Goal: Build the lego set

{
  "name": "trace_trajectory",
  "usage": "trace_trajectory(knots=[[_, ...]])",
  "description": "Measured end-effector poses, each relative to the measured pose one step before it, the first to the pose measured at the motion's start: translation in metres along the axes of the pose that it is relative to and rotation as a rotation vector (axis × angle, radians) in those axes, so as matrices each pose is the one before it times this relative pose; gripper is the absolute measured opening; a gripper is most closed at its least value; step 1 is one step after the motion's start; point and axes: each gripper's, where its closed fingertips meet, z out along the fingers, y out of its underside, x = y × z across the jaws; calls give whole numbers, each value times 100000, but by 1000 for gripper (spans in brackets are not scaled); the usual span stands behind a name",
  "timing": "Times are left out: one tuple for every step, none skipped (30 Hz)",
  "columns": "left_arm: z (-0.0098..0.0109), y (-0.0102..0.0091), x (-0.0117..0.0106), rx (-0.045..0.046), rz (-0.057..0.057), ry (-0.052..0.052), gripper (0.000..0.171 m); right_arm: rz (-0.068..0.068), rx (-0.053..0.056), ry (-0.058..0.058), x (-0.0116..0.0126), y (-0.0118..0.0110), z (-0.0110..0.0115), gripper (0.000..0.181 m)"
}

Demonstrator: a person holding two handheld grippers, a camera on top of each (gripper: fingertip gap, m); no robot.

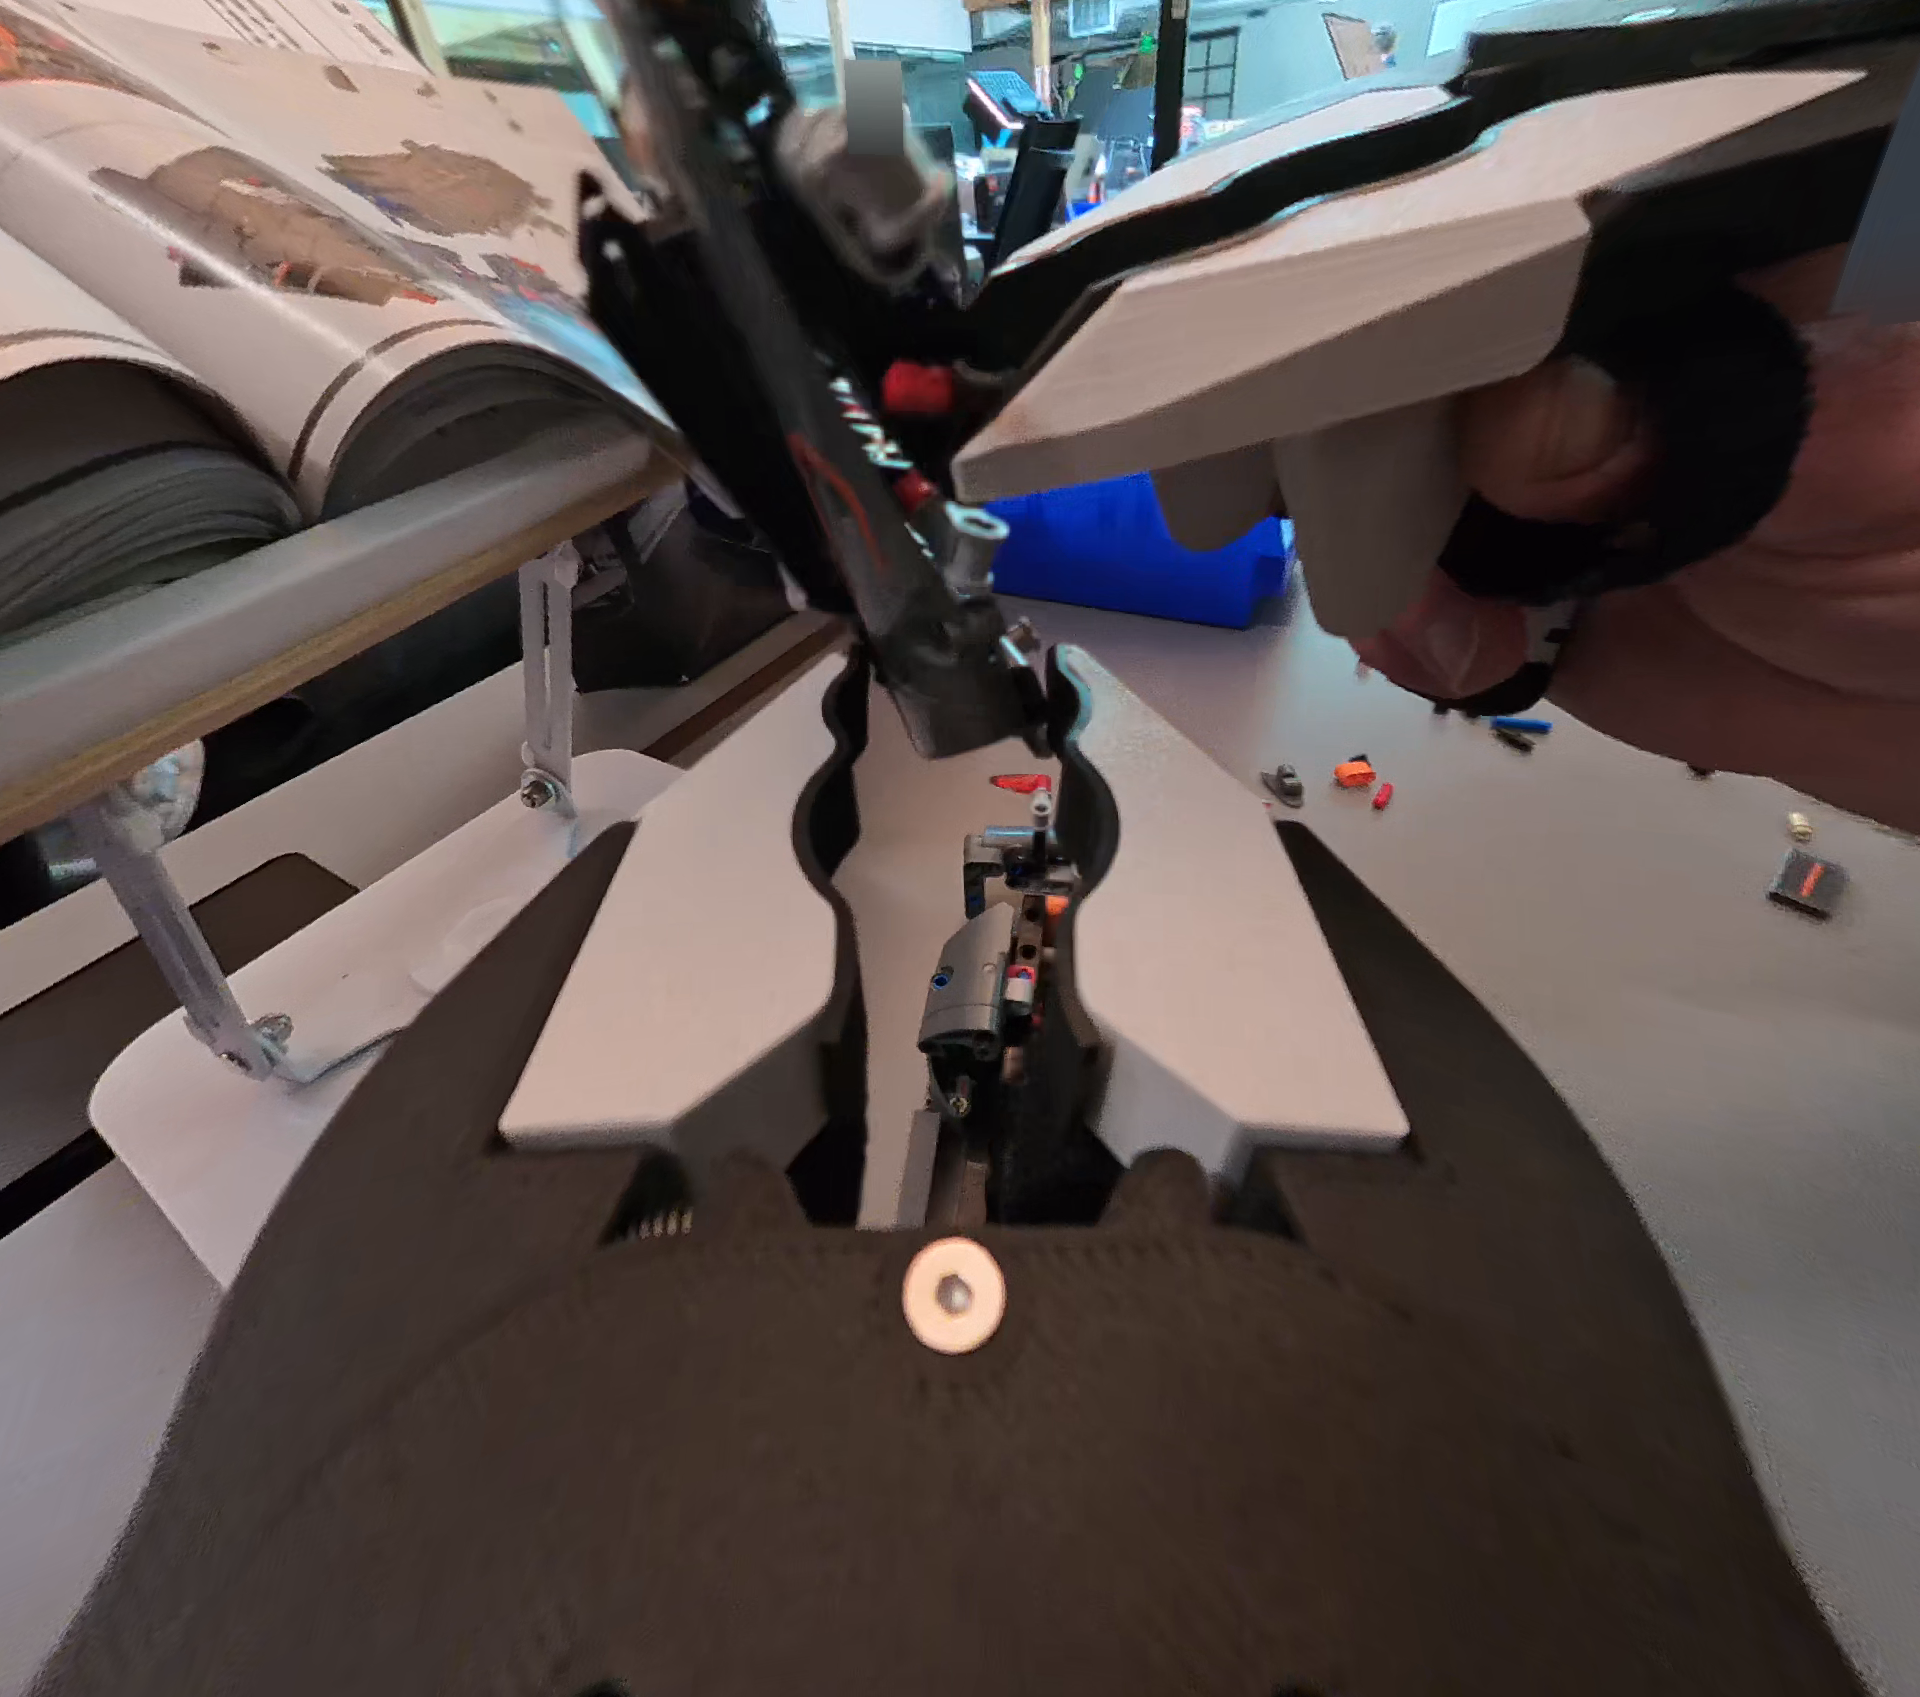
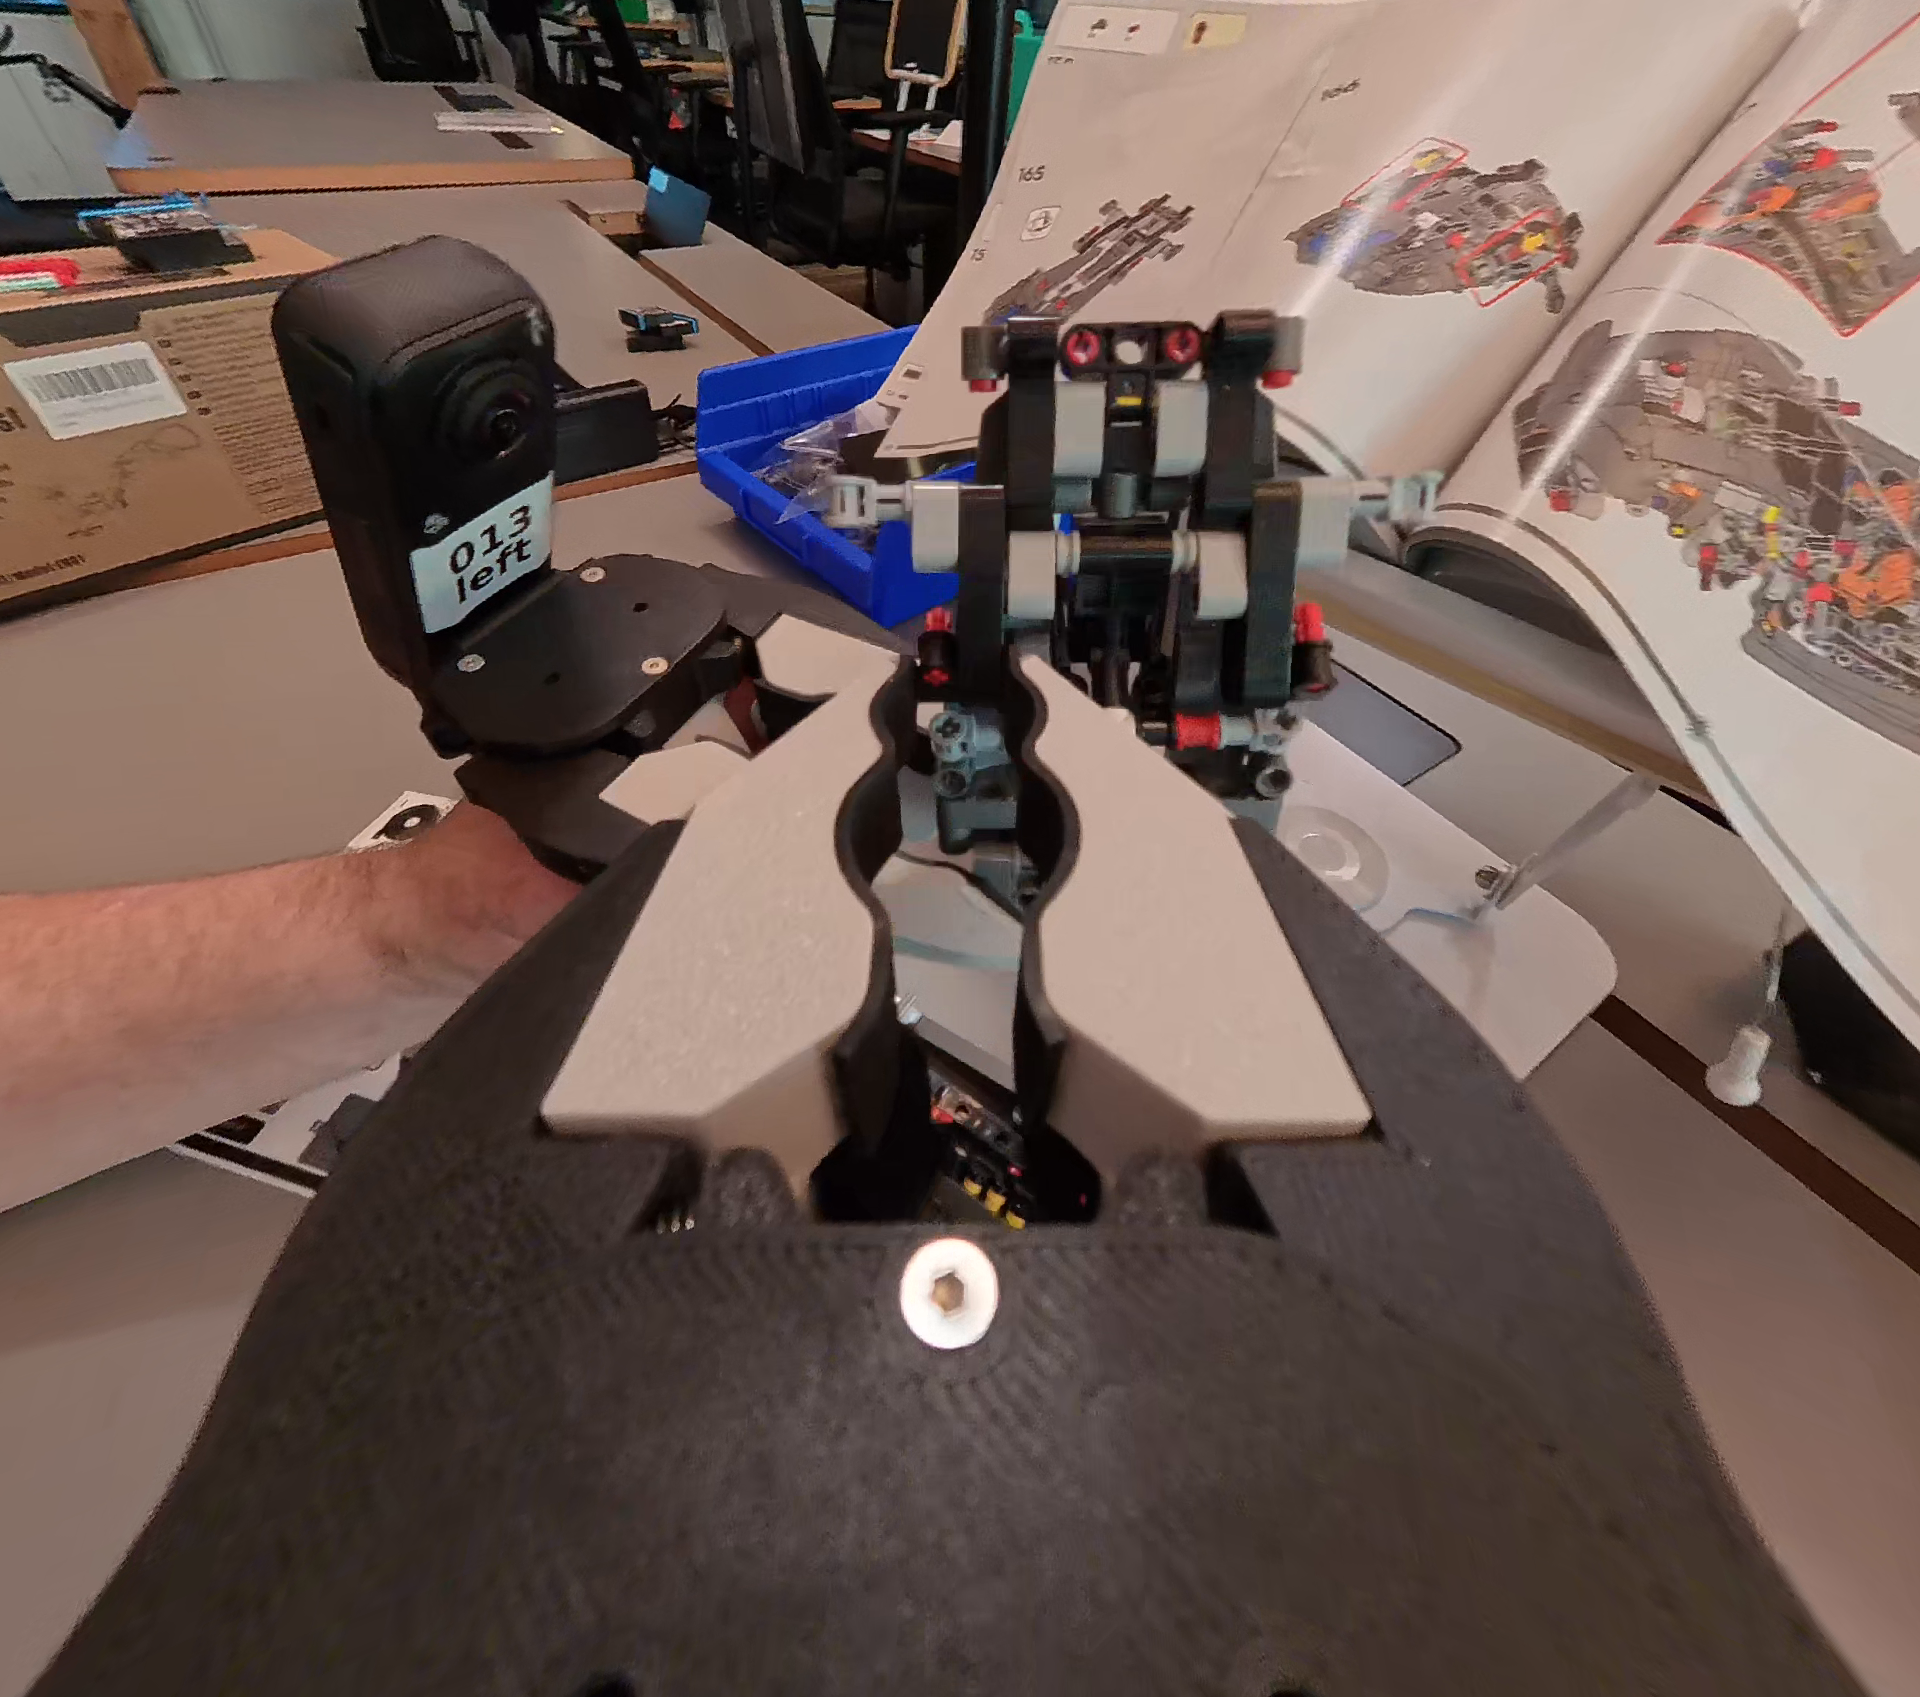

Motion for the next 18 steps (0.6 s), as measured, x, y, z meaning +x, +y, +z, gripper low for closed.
trace_trajectory(knots=[[-59, 8, -87, 287, -22, -139, 31, 66, 298, 225, 137, -75, -171, 13], [-30, -20, 114, 101, -810, 1685, 31, 859, -147, -448, 75, 6, -104, 13], [-34, -6, -1, -222, 302, 356, 31, 1018, 287, -843, 9, -19, -58, 13], [-45, -47, -86, 19, 758, -669, 30, 746, 591, -383, 39, -64, -48, 13], [-2, -21, -3, -47, -267, 85, 30, 214, 284, 169, 57, -39, -42, 13], [-2, -13, -22, 120, -356, -57, 30, 33, 95, 144, 26, -31, -8, 13], [-17, -29, -78, 275, 272, -567, 29, 266, 216, 11, -1, -46, -11, 13], [-38, -22, -53, 214, 407, -425, 29, 111, 204, 128, 2, -33, -26, 13], [-44, -40, -10, 70, 136, -75, 29, 94, 261, 11, 5, -39, -36, 13], [-51, -79, -41, 288, 271, -188, 29, 250, 500, -79, 13, -85, -68, 13], [-59, -107, -54, 491, 174, -297, 28, 366, 558, -31, 37, -99, -91, 13], [-47, -81, 8, 345, -445, 392, 28, 314, 380, -3, 56, -76, -95, 13], [-38, -68, 23, 234, -242, 410, 28, 272, 291, 54, 69, -66, -92, 13], [-37, -25, -56, 31, 288, -318, 28, 355, 78, 144, 87, -8, -95, 13], [-27, -18, -37, -32, 410, -237, 27, 399, 243, -51, 53, -9, -100, 14], [-30, -49, 8, 132, 63, 40, 27, 460, 476, -68, 43, -30, -103, 14], [-18, -40, 2, -10, -23, -75, 27, 485, 318, -2, 66, 8, -84, 14], [-12, -1, 18, -105, 393, -117, 26, 420, 209, -7, 60, 12, -91, 14]])
